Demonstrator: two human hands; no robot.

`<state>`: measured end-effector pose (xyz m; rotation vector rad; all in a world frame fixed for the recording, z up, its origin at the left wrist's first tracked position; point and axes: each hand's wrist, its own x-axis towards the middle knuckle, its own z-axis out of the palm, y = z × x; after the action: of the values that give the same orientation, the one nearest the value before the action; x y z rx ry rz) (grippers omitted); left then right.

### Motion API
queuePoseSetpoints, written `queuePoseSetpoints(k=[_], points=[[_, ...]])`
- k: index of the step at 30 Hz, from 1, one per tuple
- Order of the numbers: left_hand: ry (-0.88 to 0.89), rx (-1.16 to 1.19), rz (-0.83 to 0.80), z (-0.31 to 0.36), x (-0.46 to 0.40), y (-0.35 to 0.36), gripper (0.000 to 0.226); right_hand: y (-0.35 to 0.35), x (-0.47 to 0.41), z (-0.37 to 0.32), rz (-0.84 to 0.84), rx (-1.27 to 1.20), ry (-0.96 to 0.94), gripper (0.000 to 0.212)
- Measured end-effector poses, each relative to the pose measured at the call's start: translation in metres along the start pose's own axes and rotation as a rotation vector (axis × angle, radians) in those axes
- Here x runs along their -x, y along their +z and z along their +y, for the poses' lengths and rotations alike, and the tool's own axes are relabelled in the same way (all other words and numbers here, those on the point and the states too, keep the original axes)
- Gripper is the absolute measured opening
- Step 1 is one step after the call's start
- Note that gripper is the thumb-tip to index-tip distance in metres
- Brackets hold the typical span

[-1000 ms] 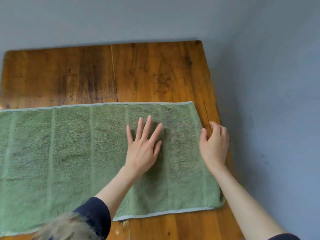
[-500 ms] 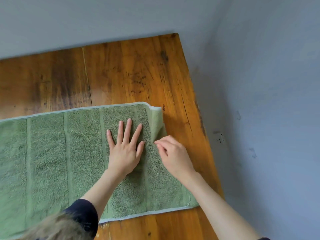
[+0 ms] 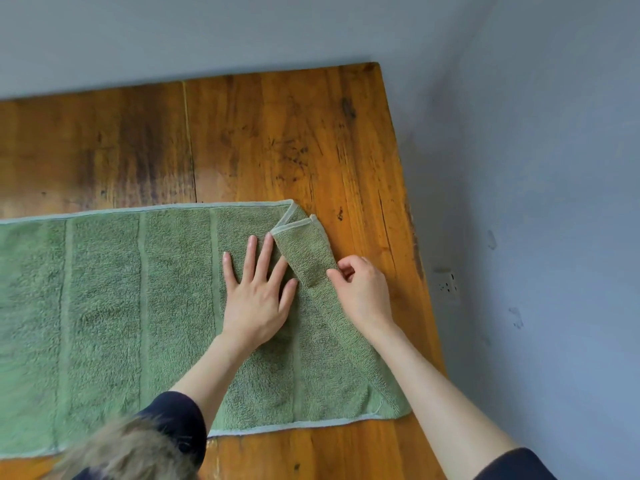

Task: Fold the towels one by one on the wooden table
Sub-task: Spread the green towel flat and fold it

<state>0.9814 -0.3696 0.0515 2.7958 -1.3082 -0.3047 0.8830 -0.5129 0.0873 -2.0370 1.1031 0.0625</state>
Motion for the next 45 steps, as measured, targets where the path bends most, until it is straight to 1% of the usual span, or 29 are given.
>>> queuePoseSetpoints(k=[2,5,9,12,15,17,19,23,24,29,33,34,36,37,39,41,43,45], points=[[-0.011,0.006,-0.014,0.0,0.0,0.0,0.054,-0.006,-0.004,-0.001,0.022,-0.074,0.055,0.016],[-0.026,0.013,-0.03,0.0,-0.001,0.0,0.059,-0.021,-0.012,0.002,0.115,-0.074,0.073,0.01],[-0.03,0.02,-0.04,0.0,0.0,-0.001,0.059,-0.046,-0.02,0.012,0.278,-0.086,0.089,0.011],[-0.027,0.025,-0.032,0.001,0.0,-0.001,0.059,-0.059,-0.028,0.023,0.323,-0.105,0.145,0.014],[-0.026,0.027,-0.03,0.001,0.0,-0.001,0.059,-0.066,-0.037,0.031,0.283,-0.216,0.245,0.034],[-0.024,0.027,-0.033,0.001,0.0,-0.001,0.059,-0.068,-0.041,0.036,0.245,-0.266,0.318,0.039],[-0.022,0.024,-0.033,0.001,-0.001,0.0,0.059,-0.069,-0.042,0.042,0.209,-0.258,0.35,0.036],[-0.024,0.017,-0.032,0.0,0.0,0.0,0.059,-0.068,-0.024,0.05,0.126,-0.136,0.339,0.018],[-0.025,0.015,-0.036,0.0,0.0,0.0,0.06,-0.068,-0.016,0.053,0.108,-0.118,0.349,0.018],[-0.039,-0.001,-0.071,0.0,0.0,-0.001,0.059,-0.067,0.033,0.07,-0.027,-0.12,0.452,0.033],[-0.043,0.002,-0.096,-0.001,-0.002,-0.001,0.06,-0.071,0.061,0.081,-0.13,-0.186,0.546,0.03],[-0.042,0.004,-0.101,-0.001,-0.002,-0.001,0.06,-0.072,0.065,0.083,-0.13,-0.175,0.557,0.028],[-0.044,0.008,-0.117,0.0,-0.002,-0.002,0.06,-0.073,0.07,0.088,-0.05,-0.122,0.55,0.009],[-0.049,0.009,-0.126,0.0,-0.002,-0.002,0.059,-0.074,0.072,0.089,0.001,-0.101,0.543,0.004],[-0.061,0.006,-0.136,0.002,-0.003,-0.003,0.057,-0.076,0.076,0.091,0.043,-0.076,0.524,0.01],[-0.065,0.03,-0.108,0.009,0.0,-0.006,0.055,-0.077,0.081,0.093,-0.005,-0.053,0.518,0.009],[-0.068,0.117,-0.07,0.021,0.01,-0.007,0.054,-0.076,0.087,0.095,-0.045,-0.073,0.545,0.012],[-0.053,0.188,-0.068,0.036,0.028,-0.006,0.054,-0.075,0.096,0.097,-0.065,-0.099,0.572,0.016]])
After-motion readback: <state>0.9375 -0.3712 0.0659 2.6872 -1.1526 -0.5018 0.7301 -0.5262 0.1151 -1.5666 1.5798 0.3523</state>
